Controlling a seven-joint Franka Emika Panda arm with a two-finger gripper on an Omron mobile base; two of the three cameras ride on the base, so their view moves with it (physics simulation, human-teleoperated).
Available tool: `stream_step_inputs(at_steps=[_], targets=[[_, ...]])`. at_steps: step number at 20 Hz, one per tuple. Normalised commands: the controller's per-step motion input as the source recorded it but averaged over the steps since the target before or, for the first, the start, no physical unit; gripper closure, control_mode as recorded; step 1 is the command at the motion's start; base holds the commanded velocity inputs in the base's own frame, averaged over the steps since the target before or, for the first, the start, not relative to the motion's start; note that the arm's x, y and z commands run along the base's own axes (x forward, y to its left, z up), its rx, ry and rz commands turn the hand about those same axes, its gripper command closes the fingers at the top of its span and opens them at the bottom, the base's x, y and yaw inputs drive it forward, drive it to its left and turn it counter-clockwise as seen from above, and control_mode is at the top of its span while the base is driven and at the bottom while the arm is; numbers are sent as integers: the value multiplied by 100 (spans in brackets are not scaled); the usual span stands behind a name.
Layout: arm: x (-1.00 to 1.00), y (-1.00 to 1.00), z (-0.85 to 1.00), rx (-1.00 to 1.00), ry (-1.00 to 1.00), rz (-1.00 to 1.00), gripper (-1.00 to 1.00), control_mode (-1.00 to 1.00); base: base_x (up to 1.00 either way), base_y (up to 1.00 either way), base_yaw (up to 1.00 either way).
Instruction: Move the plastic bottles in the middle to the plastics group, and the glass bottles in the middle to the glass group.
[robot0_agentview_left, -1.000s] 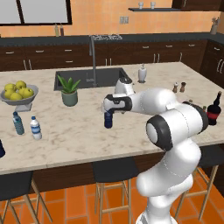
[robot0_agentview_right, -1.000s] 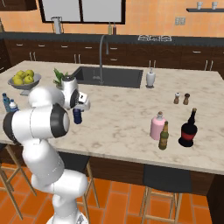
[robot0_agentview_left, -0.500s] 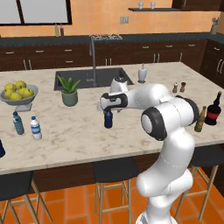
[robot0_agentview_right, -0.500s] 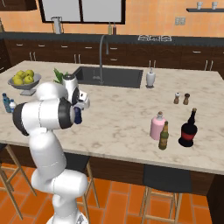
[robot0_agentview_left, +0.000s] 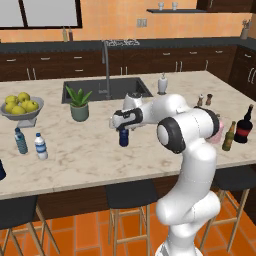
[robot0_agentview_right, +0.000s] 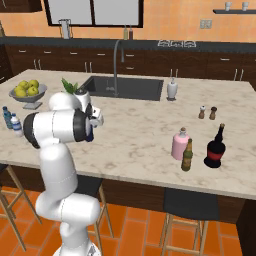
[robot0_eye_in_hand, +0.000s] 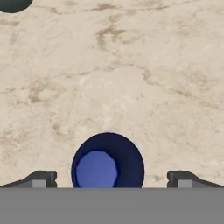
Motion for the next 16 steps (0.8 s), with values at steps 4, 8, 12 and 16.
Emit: stream_step_inputs(at_steps=[4,8,12,16], targets=[[18,0,-19,0,0,0,-100,-100,0,0,0],[0,4,0,0,0,0,100,-100,0,0,0],[0,1,0,0,0,0,100,-100,0,0,0],[-6,3,1,0,-4,0,100,-100,0,0,0]])
